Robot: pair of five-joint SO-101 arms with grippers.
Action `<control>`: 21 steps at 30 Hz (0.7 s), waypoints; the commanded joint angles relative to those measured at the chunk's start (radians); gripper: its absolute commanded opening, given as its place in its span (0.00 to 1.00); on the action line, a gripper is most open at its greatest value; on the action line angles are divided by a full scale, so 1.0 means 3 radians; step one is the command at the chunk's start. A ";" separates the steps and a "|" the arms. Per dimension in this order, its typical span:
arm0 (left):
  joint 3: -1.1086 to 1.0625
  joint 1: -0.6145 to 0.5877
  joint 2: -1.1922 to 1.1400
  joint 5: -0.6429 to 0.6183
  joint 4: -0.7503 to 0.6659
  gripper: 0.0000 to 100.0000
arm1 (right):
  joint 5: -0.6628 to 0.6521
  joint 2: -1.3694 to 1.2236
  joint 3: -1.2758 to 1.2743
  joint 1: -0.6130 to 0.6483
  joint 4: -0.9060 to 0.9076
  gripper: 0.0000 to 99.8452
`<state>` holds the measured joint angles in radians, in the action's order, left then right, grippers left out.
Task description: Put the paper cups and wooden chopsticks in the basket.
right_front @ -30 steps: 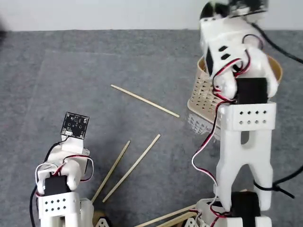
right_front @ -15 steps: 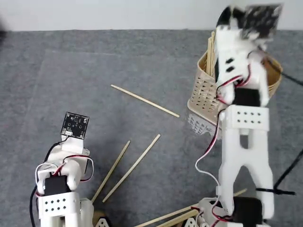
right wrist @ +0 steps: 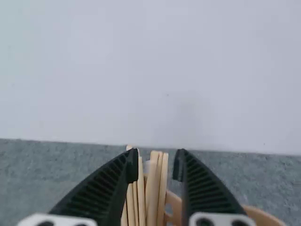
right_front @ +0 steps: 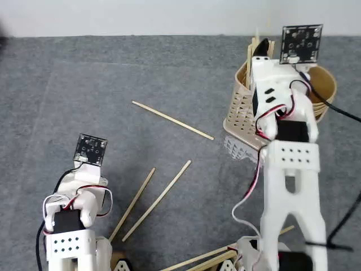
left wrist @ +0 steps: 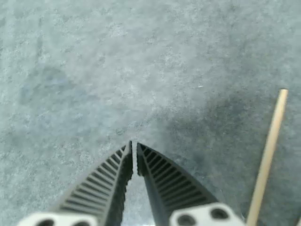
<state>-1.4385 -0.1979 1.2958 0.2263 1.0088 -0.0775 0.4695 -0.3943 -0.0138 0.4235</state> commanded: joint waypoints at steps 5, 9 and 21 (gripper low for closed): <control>0.0330 0.0338 0.0031 0.0179 0.0179 0.02 | -0.0026 0.0913 0.0092 0.0115 0.1435 0.02; 0.0673 0.0527 0.0026 0.0210 0.0527 0.02 | -0.0026 0.1291 -0.0317 0.0115 0.1997 0.01; 0.1276 0.1304 -0.0568 0.0465 0.0921 0.02 | 0.0338 0.2115 -0.2327 0.0115 0.1772 0.01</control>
<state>-1.1454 0.1488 1.2329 0.3583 1.2789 -0.0222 1.0572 -1.0127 0.0169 1.0249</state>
